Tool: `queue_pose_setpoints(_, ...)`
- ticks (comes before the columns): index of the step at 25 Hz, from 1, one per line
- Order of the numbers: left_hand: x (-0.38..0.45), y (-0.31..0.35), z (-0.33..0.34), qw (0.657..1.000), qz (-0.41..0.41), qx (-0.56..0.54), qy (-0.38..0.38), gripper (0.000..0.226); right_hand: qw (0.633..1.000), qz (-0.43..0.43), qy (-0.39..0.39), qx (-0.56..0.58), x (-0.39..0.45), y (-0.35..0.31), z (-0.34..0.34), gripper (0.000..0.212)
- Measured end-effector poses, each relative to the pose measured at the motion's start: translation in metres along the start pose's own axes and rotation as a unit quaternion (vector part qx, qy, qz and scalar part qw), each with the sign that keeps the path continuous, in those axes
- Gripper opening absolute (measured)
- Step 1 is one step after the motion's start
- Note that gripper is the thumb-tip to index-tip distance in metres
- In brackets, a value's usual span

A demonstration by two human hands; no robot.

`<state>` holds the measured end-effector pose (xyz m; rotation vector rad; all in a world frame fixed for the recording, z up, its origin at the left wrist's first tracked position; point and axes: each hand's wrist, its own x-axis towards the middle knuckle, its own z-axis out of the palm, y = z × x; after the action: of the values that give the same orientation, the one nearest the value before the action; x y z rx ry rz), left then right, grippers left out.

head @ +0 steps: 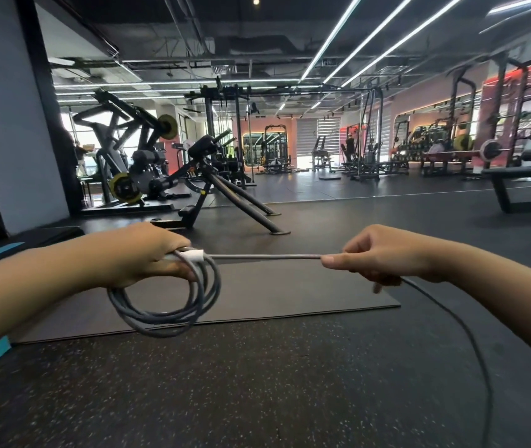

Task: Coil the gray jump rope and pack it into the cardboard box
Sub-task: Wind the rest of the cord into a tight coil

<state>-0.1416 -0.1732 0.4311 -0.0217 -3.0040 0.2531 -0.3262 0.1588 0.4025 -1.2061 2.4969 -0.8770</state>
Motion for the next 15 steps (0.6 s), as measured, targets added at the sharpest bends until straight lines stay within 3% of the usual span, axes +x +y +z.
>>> queue_pose_setpoints(3, -0.014, -0.024, 0.011, 0.995, -0.068, -0.061, 0.031, 0.07, 0.998, 0.028, 0.054, 0.018, -0.004, 0.02, -0.005, 0.059)
queue_pose_setpoints(4, -0.019, -0.022, 0.016, 0.983, -0.092, -0.152, 0.053, 0.06, 0.996, 0.019, 0.07, 0.058, -0.003, 0.023, -0.002, 0.056)
queue_pose_setpoints(5, -0.021, -0.015, 0.022, 0.949, -0.114, -0.282, 0.086, 0.049, 0.991, 0.006, 0.08, 0.105, -0.001, 0.024, 0.004, 0.05)
queue_pose_setpoints(8, -0.015, 0.026, 0.032, 0.761, -0.151, -0.6, 0.193, 0.033, 0.963, -0.03, 0.07, 0.257, 0.012, 0.01, 0.033, 0.037)
queue_pose_setpoints(12, 0.027, 0.081, 0.04, 0.504, -0.212, -0.77, 0.33, 0.031, 0.926, -0.087, 0.042, 0.365, 0.03, -0.021, 0.081, 0.062)
queue_pose_setpoints(14, 0.046, 0.107, 0.039, 0.378, -0.23, -0.826, 0.348, 0.034, 0.905, -0.131, 0.038, 0.402, 0.037, -0.037, 0.104, 0.079)
queue_pose_setpoints(15, 0.052, 0.118, 0.036, 0.334, -0.24, -0.842, 0.349, 0.037, 0.891, -0.147, 0.039, 0.428, 0.039, -0.043, 0.114, 0.081)
